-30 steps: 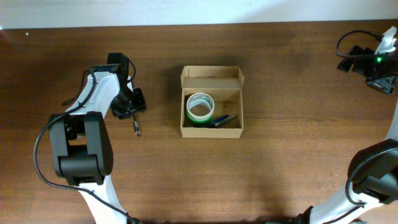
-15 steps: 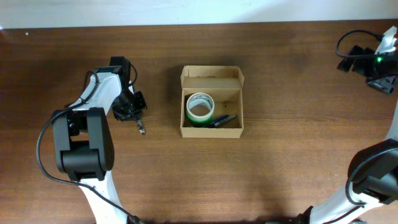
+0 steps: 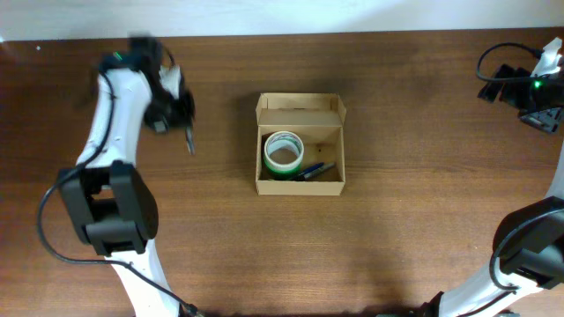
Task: Pack container
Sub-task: 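Carry the grey pen right and lower it into the box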
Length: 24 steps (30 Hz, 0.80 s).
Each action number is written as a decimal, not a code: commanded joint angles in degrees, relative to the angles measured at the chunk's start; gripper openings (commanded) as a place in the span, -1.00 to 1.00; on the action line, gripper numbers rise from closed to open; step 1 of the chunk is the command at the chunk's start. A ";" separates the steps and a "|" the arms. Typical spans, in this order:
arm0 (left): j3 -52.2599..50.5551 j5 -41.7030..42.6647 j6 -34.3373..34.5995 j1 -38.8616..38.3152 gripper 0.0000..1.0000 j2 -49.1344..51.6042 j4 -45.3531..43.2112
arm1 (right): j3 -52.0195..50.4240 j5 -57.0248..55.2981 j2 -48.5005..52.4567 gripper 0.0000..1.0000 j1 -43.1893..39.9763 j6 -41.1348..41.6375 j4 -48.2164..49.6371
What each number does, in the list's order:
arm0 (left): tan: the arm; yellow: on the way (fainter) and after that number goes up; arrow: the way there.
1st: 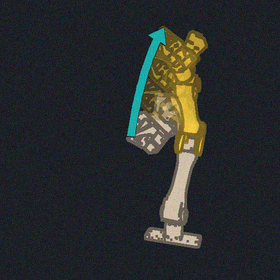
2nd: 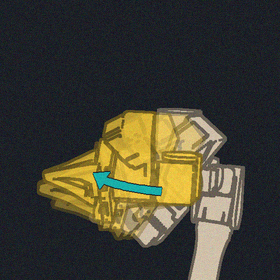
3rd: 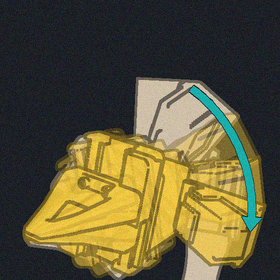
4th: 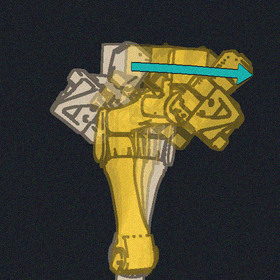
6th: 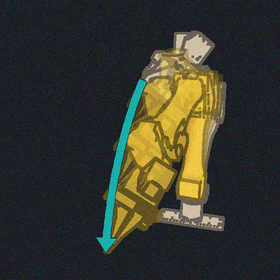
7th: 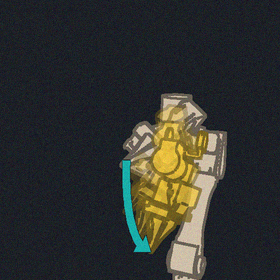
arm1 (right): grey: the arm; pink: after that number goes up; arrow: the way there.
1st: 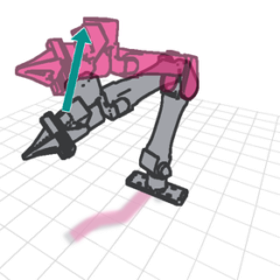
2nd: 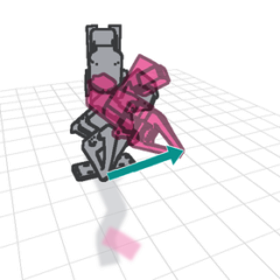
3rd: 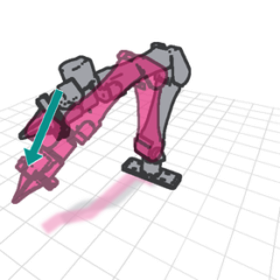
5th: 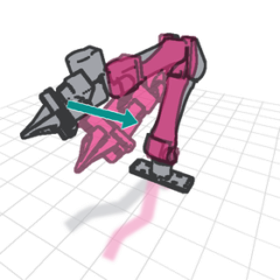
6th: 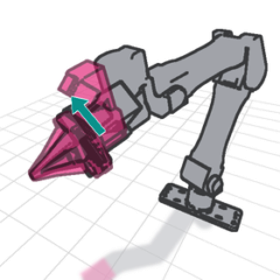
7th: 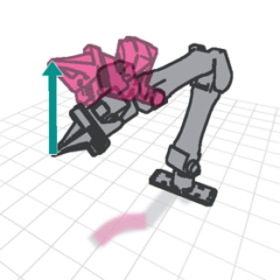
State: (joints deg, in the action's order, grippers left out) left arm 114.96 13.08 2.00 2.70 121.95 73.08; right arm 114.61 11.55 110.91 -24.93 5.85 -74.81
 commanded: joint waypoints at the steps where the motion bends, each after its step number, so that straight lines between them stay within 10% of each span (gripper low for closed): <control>1: 17.29 7.10 -22.32 -2.03 -0.96 -1.92 5.14 | -0.20 0.26 0.20 0.98 0.15 0.04 0.02; 7: 38.27 6.58 -48.63 -13.51 -0.97 -2.08 16.41 | -0.20 0.26 0.20 0.98 0.15 0.04 0.02; 24: 17.84 -1.38 -57.59 -33.18 -0.96 3.76 19.76 | -0.20 0.26 0.20 0.98 0.15 0.02 0.02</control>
State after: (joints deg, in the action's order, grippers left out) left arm 138.30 13.34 -54.15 -29.87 124.07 94.56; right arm 114.61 11.53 110.91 -24.93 5.85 -74.81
